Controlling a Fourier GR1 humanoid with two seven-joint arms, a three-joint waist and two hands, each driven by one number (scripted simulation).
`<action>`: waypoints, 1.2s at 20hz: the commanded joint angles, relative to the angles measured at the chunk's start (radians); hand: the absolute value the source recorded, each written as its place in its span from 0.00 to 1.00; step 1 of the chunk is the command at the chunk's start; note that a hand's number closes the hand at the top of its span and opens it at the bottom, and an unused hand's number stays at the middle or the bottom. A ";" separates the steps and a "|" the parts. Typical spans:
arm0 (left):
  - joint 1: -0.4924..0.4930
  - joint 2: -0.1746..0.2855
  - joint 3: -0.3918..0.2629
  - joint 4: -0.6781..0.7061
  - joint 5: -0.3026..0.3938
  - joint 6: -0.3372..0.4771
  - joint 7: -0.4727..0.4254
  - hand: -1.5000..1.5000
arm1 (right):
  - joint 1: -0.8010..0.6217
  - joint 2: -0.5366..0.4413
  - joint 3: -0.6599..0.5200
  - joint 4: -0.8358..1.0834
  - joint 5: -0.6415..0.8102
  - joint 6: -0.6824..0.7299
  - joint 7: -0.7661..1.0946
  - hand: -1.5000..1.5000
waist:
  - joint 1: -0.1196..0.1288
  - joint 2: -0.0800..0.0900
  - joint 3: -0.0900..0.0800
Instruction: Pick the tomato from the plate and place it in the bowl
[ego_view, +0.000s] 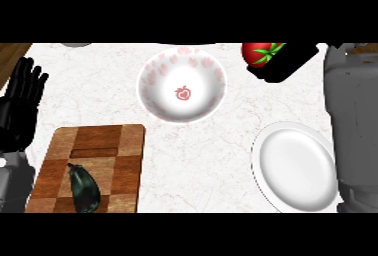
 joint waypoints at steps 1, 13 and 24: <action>-0.011 0.015 0.031 0.038 0.022 -0.026 -0.018 0.50 | -0.028 0.090 0.083 0.099 0.052 -0.065 0.010 1.00 | -0.001 0.001 0.000; 0.014 -0.022 -0.006 -0.032 -0.022 0.010 0.008 0.50 | -0.029 0.197 0.245 0.504 0.269 -0.410 -0.102 1.00 | 0.008 0.004 0.001; -0.066 -0.062 -0.052 0.028 -0.055 0.024 -0.006 0.50 | -0.067 0.198 0.178 0.832 -0.066 -0.726 -0.223 0.00 | 0.046 0.018 0.002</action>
